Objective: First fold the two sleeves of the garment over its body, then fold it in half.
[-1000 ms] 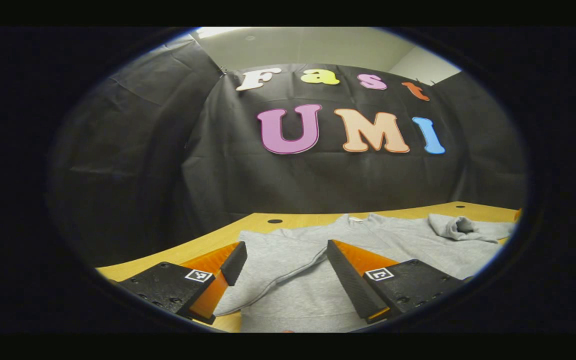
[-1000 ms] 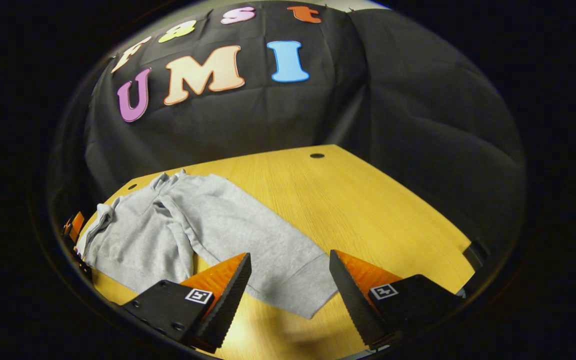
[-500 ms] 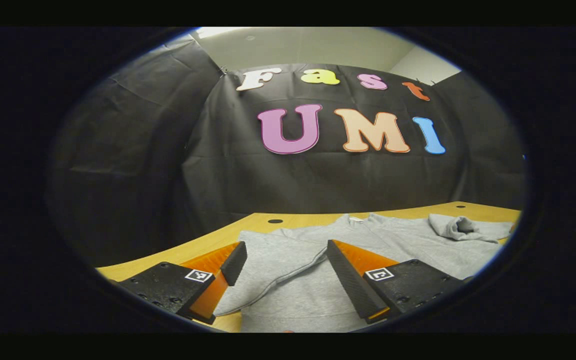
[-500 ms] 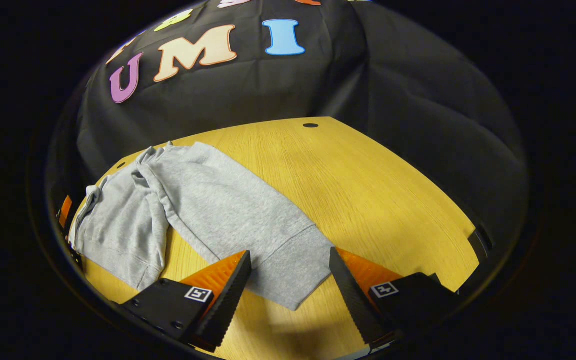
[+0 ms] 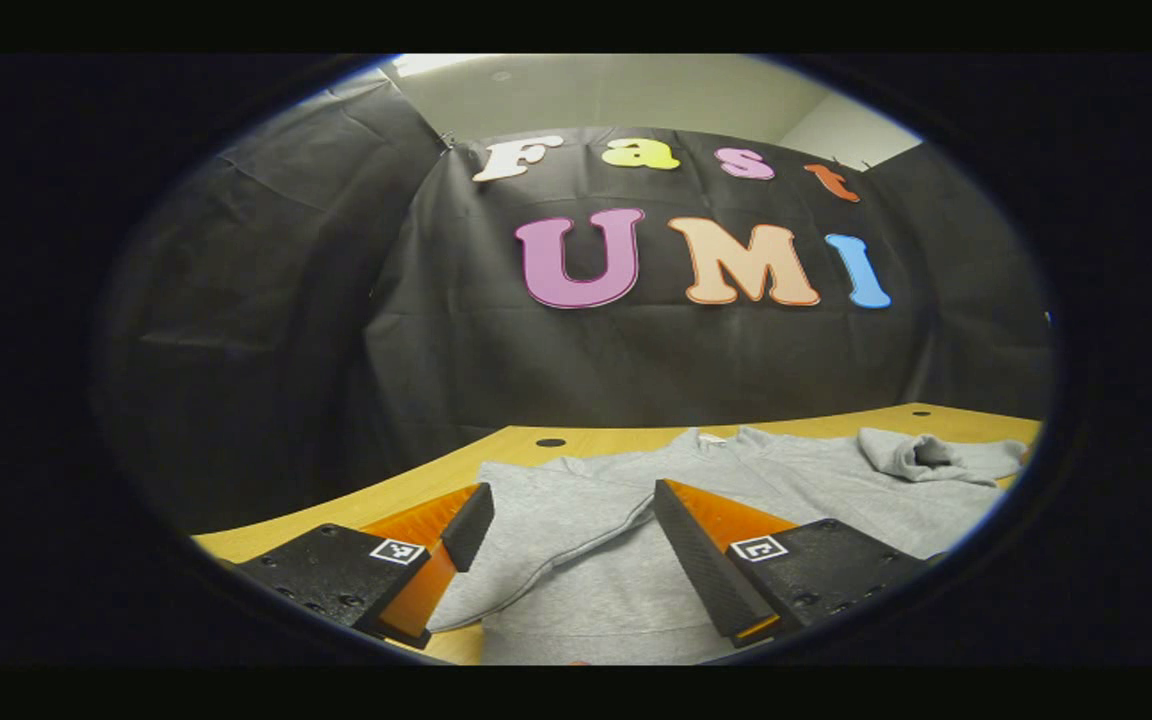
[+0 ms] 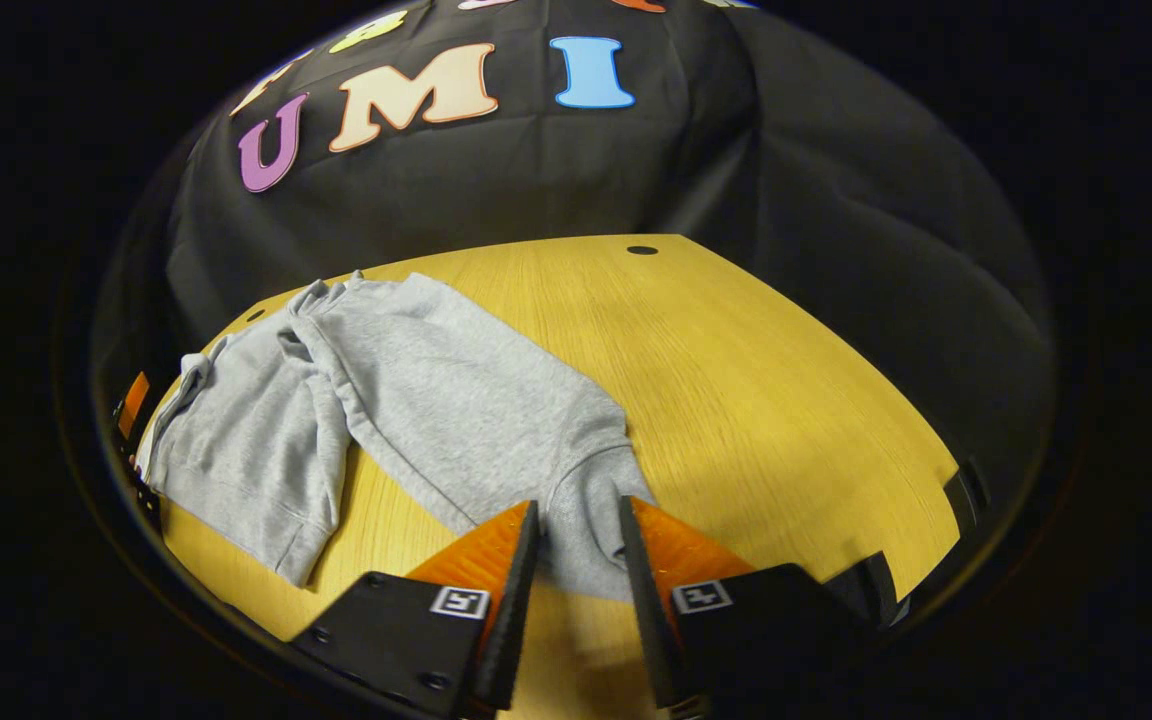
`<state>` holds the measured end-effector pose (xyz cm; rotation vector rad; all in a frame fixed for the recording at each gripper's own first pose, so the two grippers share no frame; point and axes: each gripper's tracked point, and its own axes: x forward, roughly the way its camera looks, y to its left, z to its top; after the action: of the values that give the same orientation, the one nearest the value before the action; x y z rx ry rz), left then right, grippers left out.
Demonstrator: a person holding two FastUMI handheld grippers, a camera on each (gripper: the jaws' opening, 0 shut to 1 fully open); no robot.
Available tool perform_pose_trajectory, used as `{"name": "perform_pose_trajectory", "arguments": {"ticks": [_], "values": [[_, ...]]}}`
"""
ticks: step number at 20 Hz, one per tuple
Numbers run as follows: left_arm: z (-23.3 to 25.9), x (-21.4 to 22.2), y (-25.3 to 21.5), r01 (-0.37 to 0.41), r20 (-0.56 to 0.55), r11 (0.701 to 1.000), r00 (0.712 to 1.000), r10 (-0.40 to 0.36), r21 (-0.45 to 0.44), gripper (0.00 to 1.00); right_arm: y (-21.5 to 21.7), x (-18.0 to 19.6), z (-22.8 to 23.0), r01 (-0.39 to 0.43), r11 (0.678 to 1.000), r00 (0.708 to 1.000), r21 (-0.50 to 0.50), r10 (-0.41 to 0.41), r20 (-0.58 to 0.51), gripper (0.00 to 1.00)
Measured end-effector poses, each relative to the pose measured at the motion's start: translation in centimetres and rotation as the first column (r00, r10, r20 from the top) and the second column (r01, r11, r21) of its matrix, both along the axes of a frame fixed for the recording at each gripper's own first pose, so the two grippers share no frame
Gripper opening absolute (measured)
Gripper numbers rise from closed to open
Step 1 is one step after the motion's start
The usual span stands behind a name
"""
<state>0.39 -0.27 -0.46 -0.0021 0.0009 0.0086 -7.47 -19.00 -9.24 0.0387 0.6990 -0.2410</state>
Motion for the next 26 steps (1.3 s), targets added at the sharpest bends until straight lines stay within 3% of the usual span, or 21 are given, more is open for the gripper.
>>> {"name": "perform_pose_trajectory", "arguments": {"ticks": [1, 2, 3, 9, 17, 26], "values": [[0.1, 0.0, -0.1, 0.000, 0.000, 1.000, 1.000, 0.000, 0.000, 0.96, 0.3, 0.0, -0.1, -0.022, 1.000, 1.000, 0.001, 0.022, -0.005, 0.40], [0.0, 0.0, 0.0, 0.000, 0.000, 1.000, 1.000, 0.000, 0.000, 0.95, 0.5, 0.0, 0.0, -0.022, 1.000, 1.000, -0.002, 0.022, -0.011, 0.39], [0.0, 0.0, 0.0, 0.000, 0.000, 1.000, 1.000, 0.000, 0.000, 0.94, 0.7, 0.2, 0.0, -0.030, 1.000, 1.000, -0.005, 0.030, -0.009, 0.24], [0.0, -0.1, -0.1, 0.000, 0.000, 1.000, 1.000, 0.000, 0.000, 0.95, 1.2, -0.3, 0.4, -0.049, 0.999, 0.999, -0.007, 0.049, -0.021, 0.07], [0.0, 0.0, 0.0, 0.001, 0.000, 1.000, 1.000, -0.001, 0.000, 0.96, 1.3, 1.9, 3.4, -0.058, 0.998, 0.997, 0.035, 0.056, 0.054, 0.06], [-0.1, 0.0, 0.0, 0.001, 0.000, 1.000, 1.000, -0.001, -0.001, 0.95, 6.4, 10.9, 11.1, -0.199, 0.980, 0.963, 0.014, 0.193, 0.188, 0.06]]}}
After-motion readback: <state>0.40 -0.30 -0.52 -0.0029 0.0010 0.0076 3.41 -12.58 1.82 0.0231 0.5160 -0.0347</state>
